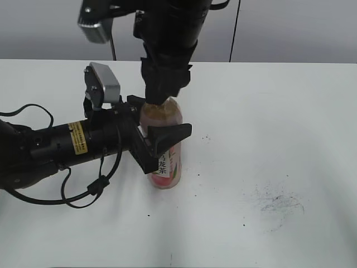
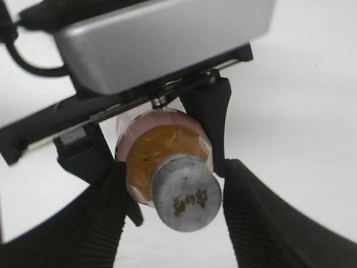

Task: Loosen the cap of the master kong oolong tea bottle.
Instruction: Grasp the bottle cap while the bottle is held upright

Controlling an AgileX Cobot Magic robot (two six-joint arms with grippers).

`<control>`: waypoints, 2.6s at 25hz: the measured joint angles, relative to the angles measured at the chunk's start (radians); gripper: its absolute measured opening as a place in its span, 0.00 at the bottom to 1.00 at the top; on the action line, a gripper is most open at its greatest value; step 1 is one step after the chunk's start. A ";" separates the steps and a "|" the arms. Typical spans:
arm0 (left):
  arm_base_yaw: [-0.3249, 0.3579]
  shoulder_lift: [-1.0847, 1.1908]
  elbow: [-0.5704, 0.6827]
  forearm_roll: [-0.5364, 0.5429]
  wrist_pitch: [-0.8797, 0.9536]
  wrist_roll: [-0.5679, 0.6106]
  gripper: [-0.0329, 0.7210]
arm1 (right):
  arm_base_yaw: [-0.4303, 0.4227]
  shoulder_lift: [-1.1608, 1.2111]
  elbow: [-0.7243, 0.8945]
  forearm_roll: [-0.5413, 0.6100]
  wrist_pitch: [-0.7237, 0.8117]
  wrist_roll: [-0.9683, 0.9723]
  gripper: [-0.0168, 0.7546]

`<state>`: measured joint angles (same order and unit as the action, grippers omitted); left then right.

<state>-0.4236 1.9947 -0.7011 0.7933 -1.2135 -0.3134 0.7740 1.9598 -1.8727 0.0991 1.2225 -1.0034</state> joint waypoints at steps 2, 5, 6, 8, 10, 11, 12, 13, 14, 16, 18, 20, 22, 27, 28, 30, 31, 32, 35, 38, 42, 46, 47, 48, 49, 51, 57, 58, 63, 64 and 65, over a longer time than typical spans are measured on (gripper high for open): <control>0.000 0.000 0.000 0.000 0.000 0.000 0.63 | 0.000 0.001 0.000 0.000 0.000 0.245 0.56; 0.000 0.000 0.000 0.000 0.000 0.000 0.63 | 0.000 0.001 0.000 0.000 0.000 0.555 0.56; 0.000 0.000 0.000 0.000 0.000 0.000 0.63 | 0.000 0.001 0.000 0.000 0.000 0.649 0.56; 0.000 0.000 0.000 0.000 0.000 0.000 0.63 | 0.000 0.001 0.000 0.000 0.000 0.801 0.56; 0.000 0.000 0.000 0.000 0.000 0.000 0.63 | 0.000 0.001 0.000 0.000 0.000 0.925 0.56; 0.000 0.000 0.000 0.000 0.000 0.000 0.63 | 0.000 0.001 0.000 0.000 0.000 0.975 0.56; 0.000 0.000 0.000 0.000 0.000 0.000 0.63 | 0.000 0.001 0.000 0.000 0.000 1.015 0.56; 0.000 0.000 0.000 0.000 0.000 0.000 0.63 | 0.000 0.001 0.000 0.000 0.000 1.046 0.56; 0.000 0.000 0.000 0.000 0.000 0.000 0.63 | 0.000 0.001 0.000 0.000 0.000 1.063 0.56; 0.000 0.000 0.000 0.000 0.000 0.000 0.63 | 0.000 0.001 0.000 0.000 0.000 1.087 0.56; 0.000 0.000 0.000 0.000 0.000 0.000 0.63 | 0.000 0.001 0.000 -0.001 0.000 1.096 0.56; 0.000 0.000 0.000 0.000 0.000 0.000 0.63 | 0.000 0.001 0.000 -0.017 0.000 1.099 0.54; 0.000 0.000 0.000 0.000 0.000 0.000 0.63 | 0.000 0.001 0.000 -0.034 0.000 1.099 0.49; 0.000 0.000 0.000 0.000 0.000 0.000 0.63 | 0.000 0.001 0.000 -0.044 0.001 1.055 0.37; 0.000 0.000 0.000 0.000 0.000 0.000 0.63 | 0.000 0.001 0.000 -0.044 0.001 1.033 0.37; 0.000 0.000 0.000 -0.001 0.000 0.000 0.63 | 0.000 0.001 0.000 -0.042 0.001 0.955 0.37; 0.000 0.000 0.000 -0.001 0.000 0.000 0.63 | 0.000 0.001 0.000 -0.037 0.001 0.911 0.37; 0.000 0.000 0.000 -0.001 0.000 0.000 0.63 | 0.000 0.001 0.000 -0.035 0.001 0.849 0.37; 0.000 0.000 0.000 -0.001 0.000 0.000 0.63 | 0.000 0.001 0.000 -0.032 0.001 0.636 0.37; 0.000 0.000 0.000 0.000 0.000 0.000 0.63 | 0.000 0.001 0.000 -0.031 0.001 0.400 0.37; 0.000 0.000 0.000 0.002 0.000 0.001 0.63 | 0.000 0.001 0.000 -0.029 0.001 0.051 0.37; 0.000 0.000 0.000 0.002 0.000 0.003 0.63 | 0.000 0.000 0.000 -0.025 0.001 -0.302 0.37; 0.000 0.000 0.000 0.002 0.000 0.004 0.63 | 0.000 0.000 0.000 -0.022 0.002 -0.397 0.37; 0.000 0.000 0.000 0.002 0.000 0.004 0.63 | 0.000 0.000 0.000 -0.018 0.002 -0.474 0.37; 0.000 0.000 0.000 0.002 0.000 0.004 0.63 | 0.000 0.000 0.000 -0.018 0.002 -0.566 0.37; 0.000 0.000 0.000 0.002 0.000 0.004 0.63 | 0.000 0.000 0.000 -0.016 0.002 -0.753 0.37; 0.000 0.000 0.000 0.001 0.000 0.003 0.63 | 0.000 0.000 0.000 -0.015 0.002 -1.169 0.37; 0.000 0.000 0.000 0.000 0.000 0.003 0.63 | 0.000 0.000 0.000 -0.015 0.002 -1.228 0.37; 0.000 0.000 0.000 0.000 0.000 0.003 0.63 | 0.000 0.000 0.000 -0.014 0.002 -1.457 0.37; 0.000 0.000 0.000 0.000 0.000 0.003 0.63 | 0.000 0.000 0.000 -0.014 0.002 -1.486 0.37; 0.000 0.000 0.000 0.000 0.000 0.003 0.63 | 0.000 0.000 0.000 -0.014 0.002 -1.511 0.37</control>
<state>-0.4236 1.9947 -0.7011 0.7935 -1.2135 -0.3107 0.7740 1.9597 -1.8727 0.0854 1.2244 -2.5142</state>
